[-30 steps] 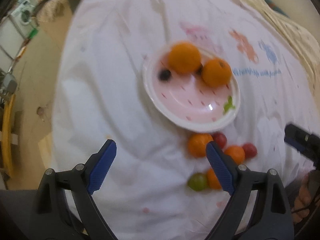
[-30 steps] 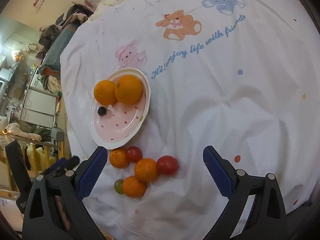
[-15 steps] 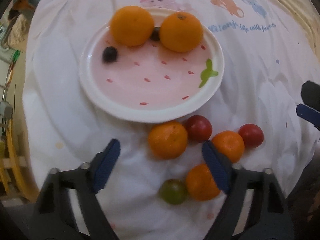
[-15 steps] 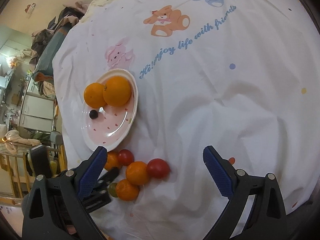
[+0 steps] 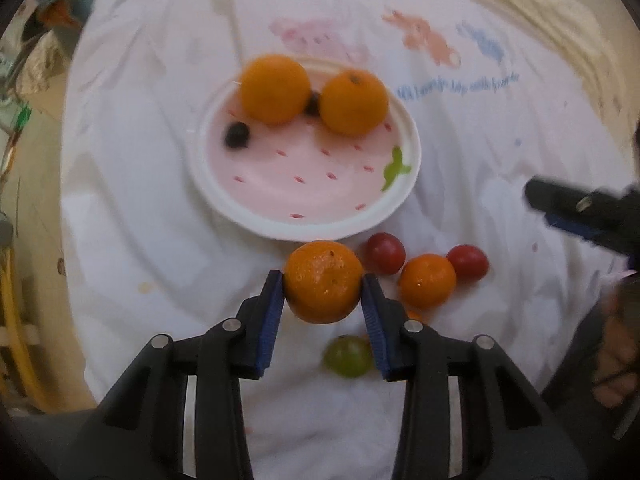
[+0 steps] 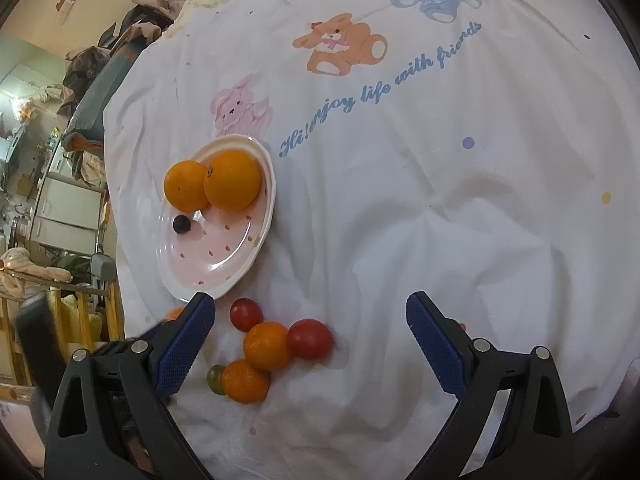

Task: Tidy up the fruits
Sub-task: 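Grasp a mandarin with the left tool while the right tool grasps another mandarin, then carry both mandarins over the plate and open both tools to release them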

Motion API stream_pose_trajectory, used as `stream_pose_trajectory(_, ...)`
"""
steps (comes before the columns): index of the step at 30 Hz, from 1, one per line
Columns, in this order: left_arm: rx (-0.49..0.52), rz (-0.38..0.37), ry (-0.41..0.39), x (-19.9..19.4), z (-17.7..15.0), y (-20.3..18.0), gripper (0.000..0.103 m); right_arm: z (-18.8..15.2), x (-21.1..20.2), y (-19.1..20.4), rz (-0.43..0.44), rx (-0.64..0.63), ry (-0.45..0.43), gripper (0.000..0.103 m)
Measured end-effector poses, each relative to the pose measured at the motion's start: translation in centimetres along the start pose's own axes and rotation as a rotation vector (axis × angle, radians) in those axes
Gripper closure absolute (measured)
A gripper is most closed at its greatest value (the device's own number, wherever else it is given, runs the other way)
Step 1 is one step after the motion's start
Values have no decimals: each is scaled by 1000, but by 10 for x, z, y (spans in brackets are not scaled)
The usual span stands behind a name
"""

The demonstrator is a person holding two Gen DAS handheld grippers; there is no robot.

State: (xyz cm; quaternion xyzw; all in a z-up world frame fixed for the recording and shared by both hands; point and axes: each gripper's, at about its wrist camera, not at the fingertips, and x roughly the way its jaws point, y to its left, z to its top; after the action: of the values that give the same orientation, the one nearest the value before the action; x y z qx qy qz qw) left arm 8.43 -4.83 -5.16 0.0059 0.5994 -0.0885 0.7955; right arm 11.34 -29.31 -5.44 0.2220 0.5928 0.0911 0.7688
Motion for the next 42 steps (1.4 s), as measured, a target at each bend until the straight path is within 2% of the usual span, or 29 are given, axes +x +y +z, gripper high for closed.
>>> stream_pose_trajectory(3, -37, -15, -65, -20, -4, 23, 68, -3, 5, 5, 3, -15, 20, 4)
stream_pose_trajectory(5, -32, 10, -104, -22, -6, 34, 68, -6, 8, 8, 13, -25, 41, 4)
stream_pose_trajectory(7, -45, 51, -110, -18, -8, 44, 68, -13, 10, 10, 34, -15, 60, 4)
stream_pose_trajectory(11, -106, 30, -109, -14, -3, 63, 68, -33, 20, 15, 90, 34, 123, 5)
stream_pose_trajectory(18, -136, -24, -110, -18, 4, 60, 68, -68, 50, 35, 137, 106, 190, 27)
stream_pose_trajectory(22, -141, -40, -115, -22, 7, 57, 68, -72, 60, 46, 120, 113, 183, 32)
stream_pose_trajectory(24, -153, -56, -109, -22, 8, 58, 68, -73, 65, 51, 104, 107, 182, 38)
stream_pose_trajectory(28, -168, -76, -107, -24, 9, 61, 68, -79, 75, 55, 54, 88, 182, 40)
stream_pose_trajectory(32, -187, -99, -97, -23, 8, 63, 68, -81, 76, 46, 44, 130, 154, 57)
stream_pose_trajectory(42, -202, -80, -96, -19, 9, 66, 68, -78, 47, 43, 112, 95, 103, 58)
